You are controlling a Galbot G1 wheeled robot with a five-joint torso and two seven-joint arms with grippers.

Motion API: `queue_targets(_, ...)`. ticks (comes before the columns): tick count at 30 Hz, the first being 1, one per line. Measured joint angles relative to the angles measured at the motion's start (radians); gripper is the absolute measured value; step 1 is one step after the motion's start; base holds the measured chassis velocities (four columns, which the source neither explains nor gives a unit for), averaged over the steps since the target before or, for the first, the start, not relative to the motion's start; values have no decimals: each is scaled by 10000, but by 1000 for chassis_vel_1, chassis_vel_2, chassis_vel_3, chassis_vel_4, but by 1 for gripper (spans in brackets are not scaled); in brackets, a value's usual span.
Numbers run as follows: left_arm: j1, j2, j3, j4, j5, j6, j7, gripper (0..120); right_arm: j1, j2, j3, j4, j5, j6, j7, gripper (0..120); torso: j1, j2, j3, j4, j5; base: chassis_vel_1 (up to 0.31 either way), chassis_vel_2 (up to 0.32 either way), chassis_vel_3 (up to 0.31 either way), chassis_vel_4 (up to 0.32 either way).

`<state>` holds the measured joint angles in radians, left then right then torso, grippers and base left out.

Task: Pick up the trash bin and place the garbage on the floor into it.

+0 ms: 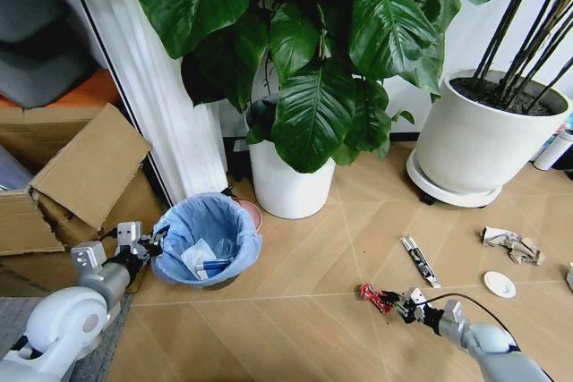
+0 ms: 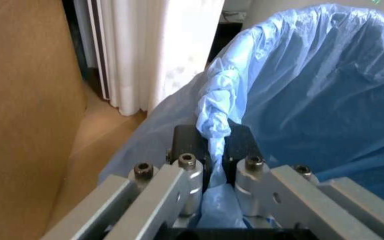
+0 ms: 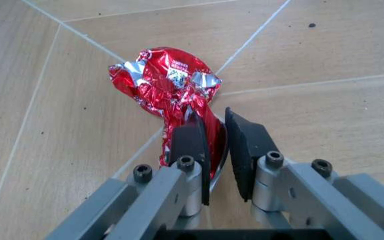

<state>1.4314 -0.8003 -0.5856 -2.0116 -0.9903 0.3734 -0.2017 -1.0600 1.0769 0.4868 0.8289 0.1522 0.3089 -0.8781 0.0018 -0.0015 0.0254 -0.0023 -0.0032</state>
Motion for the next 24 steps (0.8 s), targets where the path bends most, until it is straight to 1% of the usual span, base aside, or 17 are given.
queue_targets(6, 6, -22, 0, -23, 10, 0, -8, 1, -26, -8, 16, 29, 0, -18, -67, 8, 0, 0, 0, 1, 2, 0, 0, 0, 0)
queue_targets(7, 54, -31, 26, -32, 57, 1, -10, 1, -140, -85, 110, 179, 124, -24, -130, 8, 0, 0, 1, -2, 6, 0, 0, 0, 0)
queue_targets(9, 197, 14, 146, -23, 183, -5, 36, 1, -363, -289, 271, 716, 606, -34, -208, 8, 0, 0, 1, 0, 0, 0, 0, 0, 0)
queue_targets(10, 197, 14, 146, -23, 183, -5, 36, 1, -363, -289, 271, 716, 606, -34, -208, 8, 0, 0, 1, 0, 0, 0, 0, 0, 0)
queue_targets(13, 201, 57, 339, -10, 236, -11, 36, 1, -762, -592, 460, 1626, 1267, -173, -260, 8, 0, 0, 0, 0, 3, 0, 0, 0, 0)
queue_targets(14, 201, 57, 339, -10, 236, -11, 36, 1, -762, -592, 460, 1626, 1267, -173, -260, 8, 0, 0, 0, 0, 3, 0, 0, 0, 0)
queue_targets(17, 162, 260, 582, 21, 253, -12, 25, 1, -1106, -931, 530, 2636, 2246, -110, -503, 8, 0, 0, 0, -3, 2, 0, 0, 0, 0)
queue_targets(18, 162, 260, 582, 21, 253, -12, 25, 1, -1106, -931, 530, 2636, 2246, -110, -503, 8, 0, 0, 0, -3, 2, 0, 0, 0, 0)
queue_targets(19, 141, 335, 696, 49, 275, -12, 24, 1, -1134, -1026, 496, 2919, 2586, -7, -616, 8, 0, 0, 0, -3, 4, 0, 0, 0, 0)
queue_targets(21, 55, 536, 1036, 144, 359, -37, 32, 1, -971, -1193, 130, 3361, 3624, 375, -908, 8, 0, 0, 0, -3, -5, 0, 0, 0, 0)
queue_targets(22, 55, 536, 1036, 144, 359, -37, 32, 1, -971, -1193, 130, 3361, 3624, 375, -908, 8, 0, 0, 0, -3, -5, 0, 0, 0, 0)
queue_targets(24, -80, 786, 1518, 238, 477, -100, 76, 1, -635, -1319, -460, 3880, 4840, 583, -1156, 8, 0, 0, 1, -1, 11, 0, 0, 0, 0)
